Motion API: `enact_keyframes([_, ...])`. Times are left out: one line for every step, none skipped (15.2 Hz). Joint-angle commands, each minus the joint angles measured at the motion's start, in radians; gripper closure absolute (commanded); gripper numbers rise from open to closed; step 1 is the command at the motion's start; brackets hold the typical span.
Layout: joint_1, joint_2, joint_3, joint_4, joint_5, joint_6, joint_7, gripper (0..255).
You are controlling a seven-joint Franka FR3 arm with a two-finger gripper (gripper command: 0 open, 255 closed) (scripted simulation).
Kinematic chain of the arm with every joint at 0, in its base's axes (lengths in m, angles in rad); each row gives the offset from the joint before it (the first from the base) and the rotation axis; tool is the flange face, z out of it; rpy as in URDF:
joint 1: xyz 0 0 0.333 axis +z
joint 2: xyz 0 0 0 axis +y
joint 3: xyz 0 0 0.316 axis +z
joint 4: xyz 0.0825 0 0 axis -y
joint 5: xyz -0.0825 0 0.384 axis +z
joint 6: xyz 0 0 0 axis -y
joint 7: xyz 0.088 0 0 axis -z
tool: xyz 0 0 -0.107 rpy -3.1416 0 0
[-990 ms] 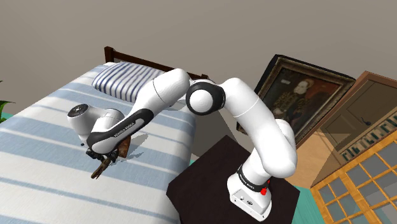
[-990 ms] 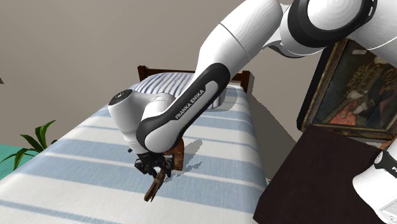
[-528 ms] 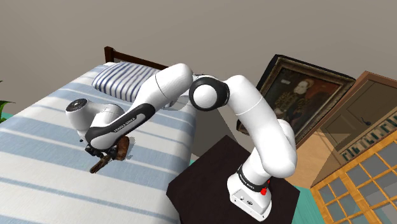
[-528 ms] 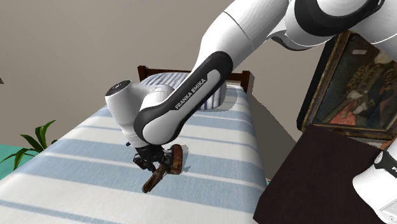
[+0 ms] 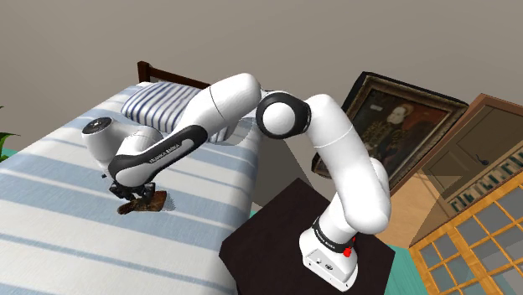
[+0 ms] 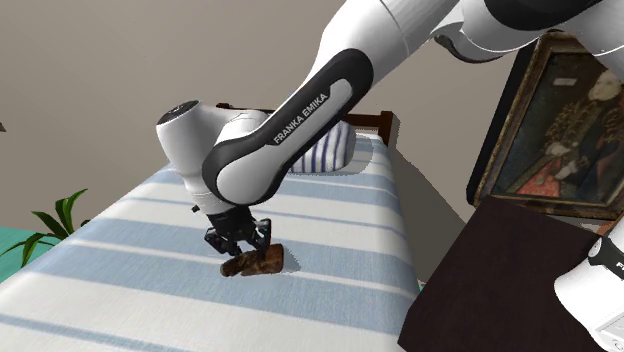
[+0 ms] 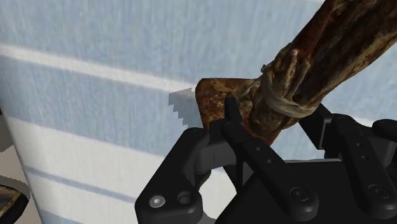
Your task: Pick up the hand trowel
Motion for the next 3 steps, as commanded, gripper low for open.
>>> enact_keyframes([-0.005,-0.021,0.006,-0.007,0.006,-0.014,-0.004,255])
enact_keyframes([-0.005,-0.022,0.007,-0.007,0.007,-0.015,-0.004,255])
enact_keyframes([-0.005,-0.022,0.007,-0.007,0.007,-0.015,-0.004,255])
